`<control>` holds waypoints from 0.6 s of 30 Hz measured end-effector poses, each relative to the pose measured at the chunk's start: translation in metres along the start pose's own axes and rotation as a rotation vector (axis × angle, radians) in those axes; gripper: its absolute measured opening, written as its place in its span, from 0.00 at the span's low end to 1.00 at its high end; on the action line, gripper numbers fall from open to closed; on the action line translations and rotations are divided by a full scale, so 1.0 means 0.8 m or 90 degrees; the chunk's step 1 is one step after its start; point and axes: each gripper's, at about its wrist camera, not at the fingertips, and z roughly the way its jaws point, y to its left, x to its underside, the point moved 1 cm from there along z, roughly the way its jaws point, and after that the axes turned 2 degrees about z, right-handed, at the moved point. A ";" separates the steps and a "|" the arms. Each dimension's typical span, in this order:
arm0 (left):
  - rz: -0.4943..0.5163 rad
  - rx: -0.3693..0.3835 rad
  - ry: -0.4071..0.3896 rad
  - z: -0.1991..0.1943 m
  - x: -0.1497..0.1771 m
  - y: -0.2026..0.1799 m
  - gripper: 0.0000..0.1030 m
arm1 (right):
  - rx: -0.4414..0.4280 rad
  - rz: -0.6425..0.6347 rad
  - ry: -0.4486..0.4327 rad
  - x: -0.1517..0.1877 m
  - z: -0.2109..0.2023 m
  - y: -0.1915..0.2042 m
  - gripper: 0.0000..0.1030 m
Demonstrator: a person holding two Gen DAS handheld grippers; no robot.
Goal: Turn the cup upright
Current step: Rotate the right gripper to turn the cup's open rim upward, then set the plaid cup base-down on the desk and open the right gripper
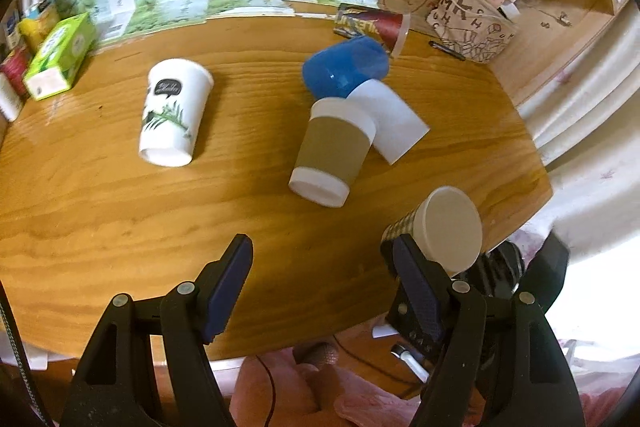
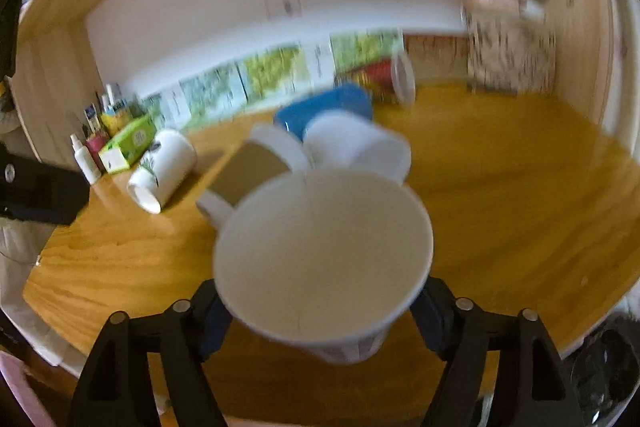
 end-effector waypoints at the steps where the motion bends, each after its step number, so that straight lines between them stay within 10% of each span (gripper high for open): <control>1: 0.000 0.006 0.001 0.001 -0.005 0.002 0.74 | 0.004 0.012 0.020 0.001 0.002 -0.002 0.75; 18: 0.012 -0.018 0.016 0.012 -0.041 -0.006 0.74 | 0.032 0.014 0.241 -0.003 -0.019 -0.028 0.79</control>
